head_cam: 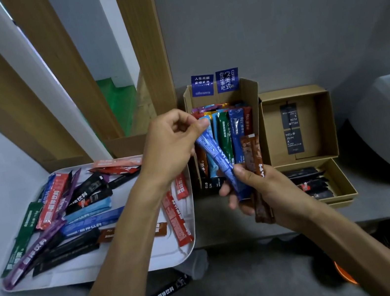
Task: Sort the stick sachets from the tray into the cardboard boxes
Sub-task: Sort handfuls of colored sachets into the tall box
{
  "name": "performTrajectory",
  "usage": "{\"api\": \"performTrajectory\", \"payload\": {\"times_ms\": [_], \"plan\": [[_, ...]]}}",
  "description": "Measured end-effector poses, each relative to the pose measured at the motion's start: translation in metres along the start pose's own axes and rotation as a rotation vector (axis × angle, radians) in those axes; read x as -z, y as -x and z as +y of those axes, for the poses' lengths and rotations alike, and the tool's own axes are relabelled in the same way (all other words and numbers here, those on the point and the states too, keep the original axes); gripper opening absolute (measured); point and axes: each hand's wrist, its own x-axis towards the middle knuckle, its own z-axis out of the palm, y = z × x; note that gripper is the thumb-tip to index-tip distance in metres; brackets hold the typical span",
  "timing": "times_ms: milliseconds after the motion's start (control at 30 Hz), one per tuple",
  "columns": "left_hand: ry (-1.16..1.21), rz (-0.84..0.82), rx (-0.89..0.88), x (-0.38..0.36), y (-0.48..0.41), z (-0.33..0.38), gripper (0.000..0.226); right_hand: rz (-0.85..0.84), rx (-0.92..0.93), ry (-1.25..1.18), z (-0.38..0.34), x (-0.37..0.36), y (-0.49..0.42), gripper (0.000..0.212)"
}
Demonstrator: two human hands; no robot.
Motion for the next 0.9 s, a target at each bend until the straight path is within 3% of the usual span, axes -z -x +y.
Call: {"api": "performTrajectory", "payload": {"times_ms": [167, 300, 433, 667, 833, 900], "plan": [[0.139, -0.053, -0.001, 0.008, 0.001, 0.002, 0.015, 0.069, -0.052, -0.205, 0.004, -0.005, -0.001, 0.035], [0.186, -0.108, -0.012, 0.013, 0.006, 0.003, 0.009, 0.136, -0.024, -0.172, 0.003, -0.008, -0.001, 0.025], [0.126, -0.070, -0.049, 0.017, 0.008, 0.002, 0.015, 0.141, -0.013, -0.145, 0.005, -0.008, 0.000, 0.034], [0.109, 0.003, -0.049, 0.014, 0.007, 0.001, 0.010, 0.172, 0.044, -0.008, 0.014, -0.009, 0.000, 0.025], [0.119, 0.179, -0.046, 0.001, 0.006, -0.006, 0.011, 0.213, 0.079, 0.036, 0.014, -0.008, -0.003, 0.026], [0.099, 0.132, -0.045, -0.001, 0.006, -0.007, 0.014, 0.260, 0.083, 0.032, 0.014, -0.008, -0.005, 0.025]]}}
